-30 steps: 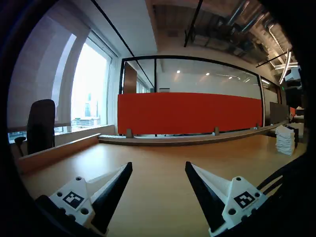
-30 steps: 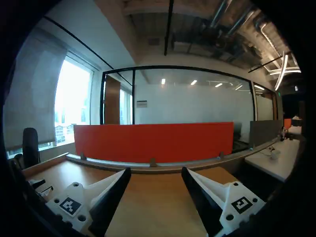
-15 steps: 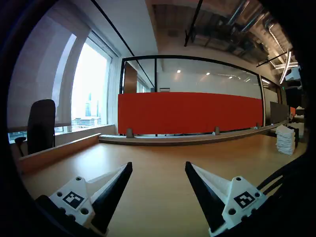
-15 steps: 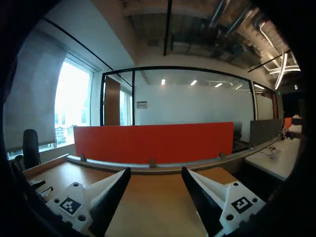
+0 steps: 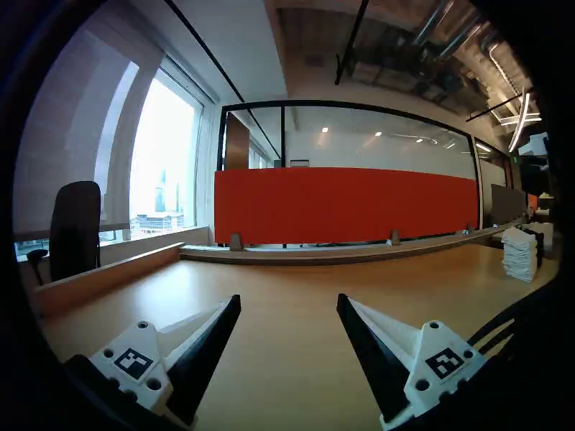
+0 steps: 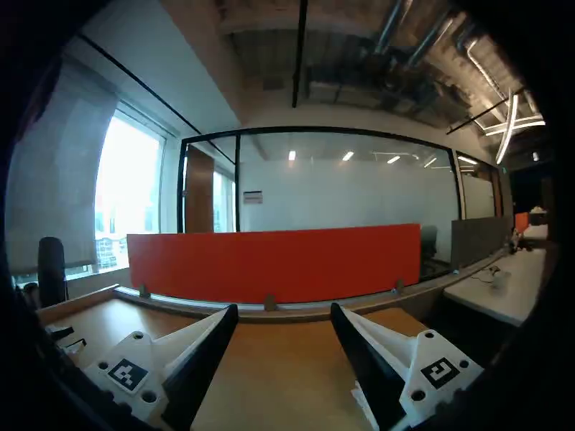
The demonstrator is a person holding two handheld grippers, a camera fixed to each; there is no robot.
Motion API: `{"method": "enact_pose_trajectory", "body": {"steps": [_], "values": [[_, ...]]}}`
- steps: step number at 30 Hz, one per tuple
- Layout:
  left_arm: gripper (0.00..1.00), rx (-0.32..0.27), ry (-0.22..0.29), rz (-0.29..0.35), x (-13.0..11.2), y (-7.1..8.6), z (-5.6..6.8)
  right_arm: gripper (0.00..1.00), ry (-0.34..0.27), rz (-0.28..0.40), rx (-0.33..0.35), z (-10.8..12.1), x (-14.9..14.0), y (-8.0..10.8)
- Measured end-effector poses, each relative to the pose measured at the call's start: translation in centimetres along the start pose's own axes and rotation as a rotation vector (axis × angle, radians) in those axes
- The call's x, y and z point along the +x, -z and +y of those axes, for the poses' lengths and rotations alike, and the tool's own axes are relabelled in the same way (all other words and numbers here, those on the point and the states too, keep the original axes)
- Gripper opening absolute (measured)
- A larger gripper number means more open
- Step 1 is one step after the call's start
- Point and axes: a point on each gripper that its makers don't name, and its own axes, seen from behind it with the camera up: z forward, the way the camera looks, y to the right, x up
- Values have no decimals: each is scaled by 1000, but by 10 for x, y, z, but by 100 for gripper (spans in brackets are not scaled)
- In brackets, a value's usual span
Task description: Fold towel
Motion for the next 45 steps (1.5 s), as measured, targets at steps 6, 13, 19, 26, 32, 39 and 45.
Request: {"method": "enact_pose_trajectory", "body": {"steps": [6, 13, 19, 26, 32, 39, 45], "values": [[99, 0, 0, 1, -3, -1, 0, 99, -3, 8, -41, 26, -18, -1], [99, 0, 1, 2, -5, -1, 0, 99, 15, -3, -42, 37, -46, -2], [99, 0, 1, 2, -6, -2, 0, 99, 9, -20, -23, 33, -74, -5], [99, 0, 1, 2, -7, -2, -1, 99, 6, -41, -14, 31, -109, -8], [99, 0, 1, 2, -7, -2, 0, 99, 17, -45, 5, 25, -134, -9], [99, 0, 1, 3, -7, -3, 0, 99, 19, -52, 14, 19, -155, -7], [99, 0, 1, 3, -7, -3, -1, 99, 10, -57, -1, 23, -169, -6]]}}
